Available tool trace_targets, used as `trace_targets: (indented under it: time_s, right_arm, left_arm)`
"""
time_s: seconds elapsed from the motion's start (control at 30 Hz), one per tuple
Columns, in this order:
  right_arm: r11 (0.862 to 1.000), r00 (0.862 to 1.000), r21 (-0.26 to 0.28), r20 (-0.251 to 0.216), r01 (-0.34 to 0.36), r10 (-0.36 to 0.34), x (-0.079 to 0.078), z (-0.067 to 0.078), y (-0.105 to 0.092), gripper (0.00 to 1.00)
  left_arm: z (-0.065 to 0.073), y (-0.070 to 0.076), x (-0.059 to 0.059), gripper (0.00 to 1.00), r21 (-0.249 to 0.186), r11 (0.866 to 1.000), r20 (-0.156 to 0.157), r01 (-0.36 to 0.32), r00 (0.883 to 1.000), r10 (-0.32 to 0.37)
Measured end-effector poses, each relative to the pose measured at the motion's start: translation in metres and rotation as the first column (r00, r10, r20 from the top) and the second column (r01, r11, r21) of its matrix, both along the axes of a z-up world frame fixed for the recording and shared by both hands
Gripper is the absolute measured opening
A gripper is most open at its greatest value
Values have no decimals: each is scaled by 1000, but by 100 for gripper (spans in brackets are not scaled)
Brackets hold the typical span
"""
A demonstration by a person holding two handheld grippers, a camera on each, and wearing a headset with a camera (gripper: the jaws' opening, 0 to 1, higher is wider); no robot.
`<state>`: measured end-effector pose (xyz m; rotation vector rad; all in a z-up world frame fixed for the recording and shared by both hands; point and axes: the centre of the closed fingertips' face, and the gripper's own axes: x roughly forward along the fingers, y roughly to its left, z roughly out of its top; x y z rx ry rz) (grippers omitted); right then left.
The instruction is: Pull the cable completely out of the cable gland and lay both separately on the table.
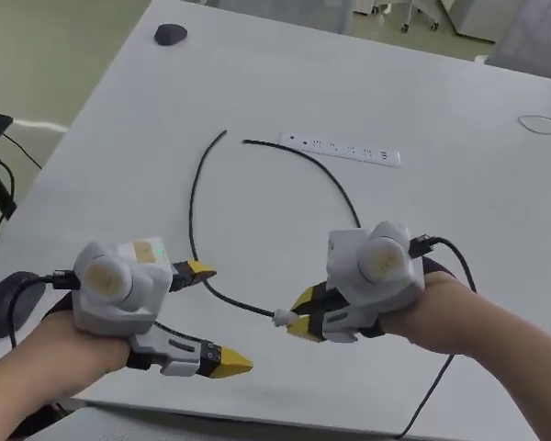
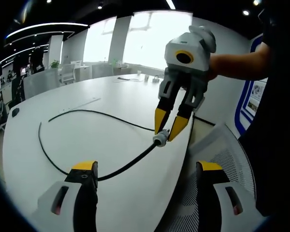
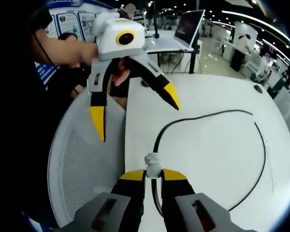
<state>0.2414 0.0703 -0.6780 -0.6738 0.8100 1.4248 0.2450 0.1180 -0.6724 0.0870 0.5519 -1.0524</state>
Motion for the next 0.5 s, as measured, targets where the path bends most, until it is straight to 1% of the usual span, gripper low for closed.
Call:
trace_targets:
  time_s: [0.07, 0.13, 0.17, 0.23, 0.3, 0.4, 0.47, 0.5]
  right_arm:
    - [1000, 1000, 0, 5, -10, 10, -1, 5, 2, 6]
    - [1000, 1000, 3, 23, -18, 18, -1, 10, 4, 6]
    - [1000, 999, 6, 26, -20, 19, -1, 12, 5, 6]
    - [1000, 999, 13, 23, -25, 25, -3, 17, 7, 6]
    - [999, 999, 10, 30, -37, 36, -4, 20, 7, 6]
    - [998, 998, 8, 33, -54, 54, -5, 24, 9, 6]
    - [998, 997, 8, 38, -62, 62, -5, 26, 9, 6]
    - [998, 997, 9, 38, -64, 63, -4, 26, 10, 6]
  left_arm:
    - [5, -2, 1, 83, -14, 1000, 10, 5, 1000, -5]
    - [8, -3, 3, 83, -28, 1000, 16, 0, 1000, 1]
    - [10, -4, 4, 83, -44, 999, 11, -1, 1000, 2]
    - [12, -5, 6, 81, -54, 999, 11, -1, 1000, 2]
    - [16, -7, 7, 79, -69, 998, 13, 3, 1000, -2]
    - [19, -12, 6, 74, -91, 996, 12, 23, 1000, -22]
    - [21, -17, 3, 69, -110, 993, 4, 47, 999, -47]
    - [21, -19, 3, 67, -110, 992, 3, 55, 999, -55]
